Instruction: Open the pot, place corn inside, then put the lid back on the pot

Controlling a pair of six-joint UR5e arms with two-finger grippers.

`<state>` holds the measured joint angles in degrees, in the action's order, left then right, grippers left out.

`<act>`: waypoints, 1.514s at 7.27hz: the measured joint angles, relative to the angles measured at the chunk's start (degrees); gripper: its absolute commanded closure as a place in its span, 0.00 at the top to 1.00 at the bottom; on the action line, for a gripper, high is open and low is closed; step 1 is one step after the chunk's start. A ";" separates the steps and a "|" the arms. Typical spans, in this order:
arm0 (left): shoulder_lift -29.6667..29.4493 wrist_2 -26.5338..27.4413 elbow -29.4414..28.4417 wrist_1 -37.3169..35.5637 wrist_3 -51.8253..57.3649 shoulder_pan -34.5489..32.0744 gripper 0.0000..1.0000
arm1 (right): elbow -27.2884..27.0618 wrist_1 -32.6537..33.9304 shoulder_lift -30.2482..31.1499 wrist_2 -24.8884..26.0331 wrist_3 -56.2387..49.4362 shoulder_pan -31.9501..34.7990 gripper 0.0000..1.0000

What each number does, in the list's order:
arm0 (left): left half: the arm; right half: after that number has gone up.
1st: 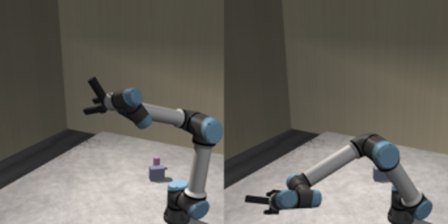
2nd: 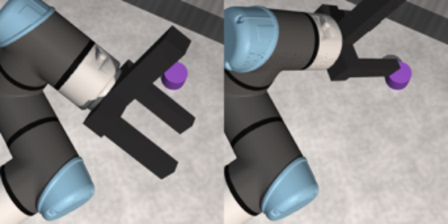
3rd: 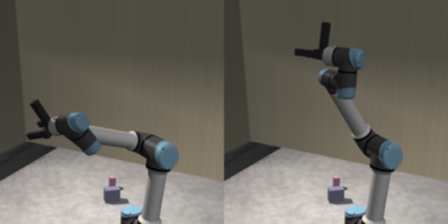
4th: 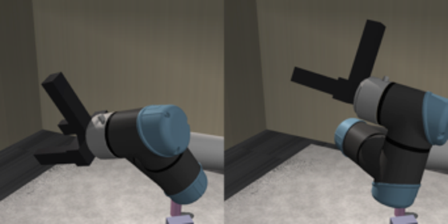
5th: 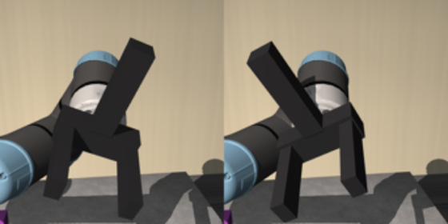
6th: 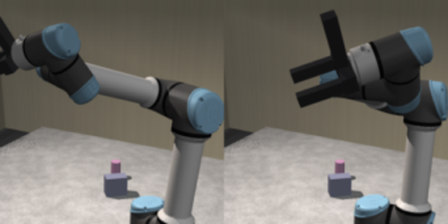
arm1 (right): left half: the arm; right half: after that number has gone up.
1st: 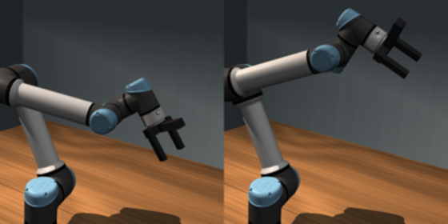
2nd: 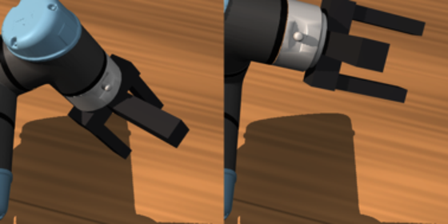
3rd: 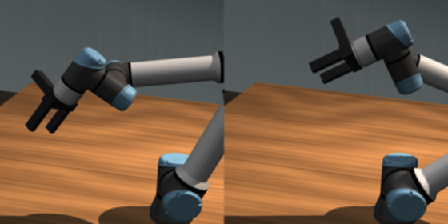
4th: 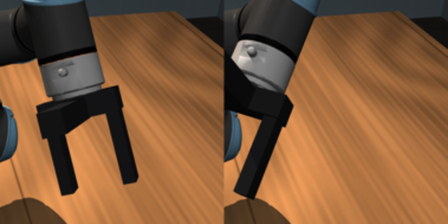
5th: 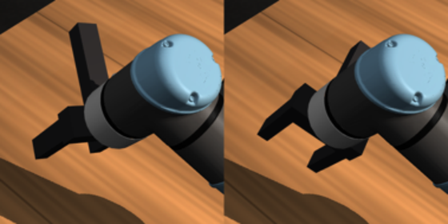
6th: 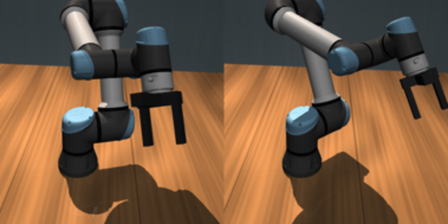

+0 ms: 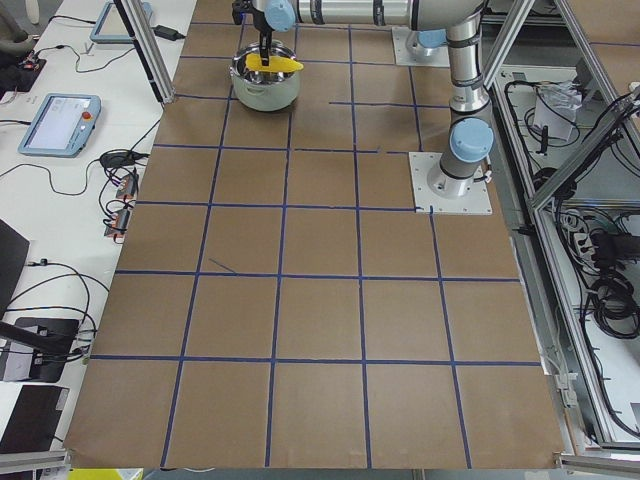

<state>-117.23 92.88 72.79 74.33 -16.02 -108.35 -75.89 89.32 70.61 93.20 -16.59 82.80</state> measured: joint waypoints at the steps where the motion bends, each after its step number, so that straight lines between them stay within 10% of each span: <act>1: -2.96 0.06 -3.40 0.01 -0.95 -1.70 0.03 | -0.25 0.04 0.24 -0.02 0.04 -0.05 0.16; 4: -8.40 0.42 -7.98 -0.37 -3.67 -3.25 0.03 | -0.47 0.06 0.38 -0.11 0.06 -0.22 0.16; 6: -9.82 1.03 -8.51 -0.63 -5.08 -3.63 1.00 | -0.49 0.06 0.41 -0.18 0.07 -0.26 0.16; 11: -8.92 0.73 -7.78 -0.49 -5.13 -2.89 1.00 | -0.49 -0.49 0.58 -0.04 0.77 -0.14 0.18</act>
<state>-126.15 93.61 65.01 73.84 -21.15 -111.24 -76.38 88.83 71.19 93.16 -15.82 82.65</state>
